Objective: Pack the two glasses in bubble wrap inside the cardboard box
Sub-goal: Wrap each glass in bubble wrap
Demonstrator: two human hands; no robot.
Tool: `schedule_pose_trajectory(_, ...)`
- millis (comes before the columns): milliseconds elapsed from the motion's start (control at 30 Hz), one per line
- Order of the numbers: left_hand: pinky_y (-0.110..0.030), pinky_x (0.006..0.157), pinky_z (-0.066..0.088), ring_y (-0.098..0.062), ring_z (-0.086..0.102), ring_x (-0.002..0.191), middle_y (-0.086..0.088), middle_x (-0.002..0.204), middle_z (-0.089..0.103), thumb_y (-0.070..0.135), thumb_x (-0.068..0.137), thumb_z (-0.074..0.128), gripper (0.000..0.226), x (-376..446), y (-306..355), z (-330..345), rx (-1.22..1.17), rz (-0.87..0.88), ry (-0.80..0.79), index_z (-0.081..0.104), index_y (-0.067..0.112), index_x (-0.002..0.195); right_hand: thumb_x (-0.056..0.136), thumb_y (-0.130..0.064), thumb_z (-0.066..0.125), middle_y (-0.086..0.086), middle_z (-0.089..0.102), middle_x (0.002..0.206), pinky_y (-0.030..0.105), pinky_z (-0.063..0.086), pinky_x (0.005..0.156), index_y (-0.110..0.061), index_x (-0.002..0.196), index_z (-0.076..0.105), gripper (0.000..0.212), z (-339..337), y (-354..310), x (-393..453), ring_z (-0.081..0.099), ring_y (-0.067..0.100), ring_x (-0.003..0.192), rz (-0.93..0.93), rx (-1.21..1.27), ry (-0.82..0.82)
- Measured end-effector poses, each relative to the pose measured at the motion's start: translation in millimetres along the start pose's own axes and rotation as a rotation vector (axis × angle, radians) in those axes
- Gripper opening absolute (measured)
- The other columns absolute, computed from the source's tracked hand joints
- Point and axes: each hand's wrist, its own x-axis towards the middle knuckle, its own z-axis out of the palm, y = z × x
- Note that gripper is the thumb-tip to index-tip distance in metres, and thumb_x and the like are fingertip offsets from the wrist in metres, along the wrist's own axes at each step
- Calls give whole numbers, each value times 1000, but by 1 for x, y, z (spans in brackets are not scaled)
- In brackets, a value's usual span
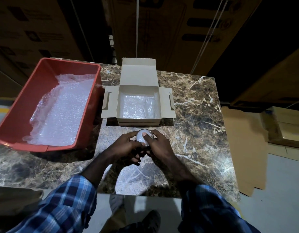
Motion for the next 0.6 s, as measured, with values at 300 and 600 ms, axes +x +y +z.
schedule_pose_trajectory(300, -78, 72, 49, -42, 63, 70, -34, 86, 65, 17, 100, 58, 26, 6, -9, -5, -31, -4, 20, 63, 16, 125, 85, -37, 74, 8, 75, 93, 29, 55, 59, -21, 104, 70, 25, -1, 3, -2, 74, 22, 77, -22, 40, -40)
schedule_pose_trajectory(600, -71, 60, 53, -37, 63, 61, -24, 69, 62, 8, 94, 66, 16, 11, -3, 0, 69, 28, 138, 59, 21, 101, 94, -29, 68, 2, 76, 89, 28, 61, 63, -17, 115, 69, 24, -7, 9, -2, 74, 12, 73, -186, -117, -33)
